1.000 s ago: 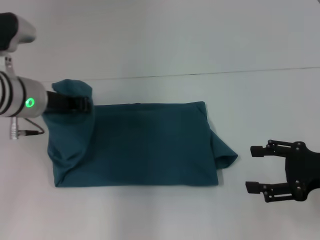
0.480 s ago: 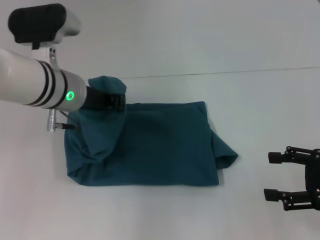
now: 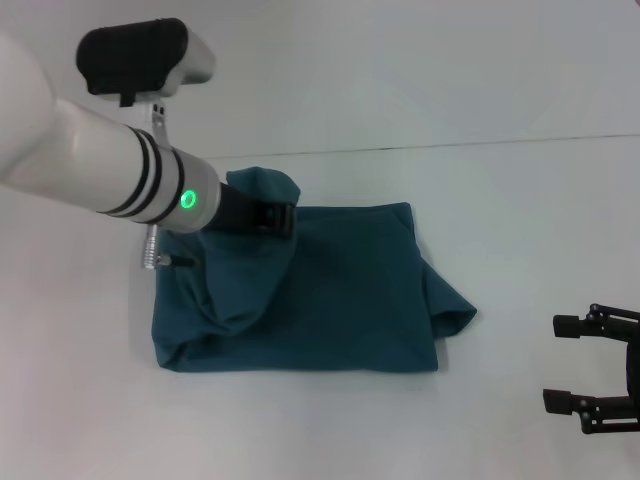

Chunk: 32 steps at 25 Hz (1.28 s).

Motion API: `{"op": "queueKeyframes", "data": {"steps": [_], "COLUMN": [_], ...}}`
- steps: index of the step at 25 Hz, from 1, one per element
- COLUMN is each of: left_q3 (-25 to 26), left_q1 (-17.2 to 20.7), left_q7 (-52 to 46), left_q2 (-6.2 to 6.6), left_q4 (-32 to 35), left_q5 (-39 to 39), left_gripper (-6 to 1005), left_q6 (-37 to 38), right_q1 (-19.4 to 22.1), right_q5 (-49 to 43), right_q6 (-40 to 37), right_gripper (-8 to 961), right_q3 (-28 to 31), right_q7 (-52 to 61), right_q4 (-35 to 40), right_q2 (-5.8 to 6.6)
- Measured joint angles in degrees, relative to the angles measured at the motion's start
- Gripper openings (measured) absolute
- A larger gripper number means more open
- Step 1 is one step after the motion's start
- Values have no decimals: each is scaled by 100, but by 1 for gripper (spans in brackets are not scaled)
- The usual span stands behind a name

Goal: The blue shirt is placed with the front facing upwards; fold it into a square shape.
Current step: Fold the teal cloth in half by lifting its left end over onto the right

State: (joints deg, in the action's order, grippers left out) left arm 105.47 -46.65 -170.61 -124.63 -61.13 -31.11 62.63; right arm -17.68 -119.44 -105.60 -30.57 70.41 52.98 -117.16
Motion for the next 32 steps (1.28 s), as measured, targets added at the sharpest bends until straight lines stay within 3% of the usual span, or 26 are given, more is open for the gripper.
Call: {"op": "queueKeyframes", "data": {"steps": [32], "left_q3": [-748], "left_q1": [-445], "left_q7": [0], "left_q2": [1], "left_q4": [850], "left_q5": [-1156], "left_gripper": [103], "left_q6": [-922], "right_q1": [211], "right_q5": [-27], "right_q6": [126], "right_gripper": [914], "right_q3": [87], "right_q7": [-213], "right_q4": [-160], "right_q2": [1]}}
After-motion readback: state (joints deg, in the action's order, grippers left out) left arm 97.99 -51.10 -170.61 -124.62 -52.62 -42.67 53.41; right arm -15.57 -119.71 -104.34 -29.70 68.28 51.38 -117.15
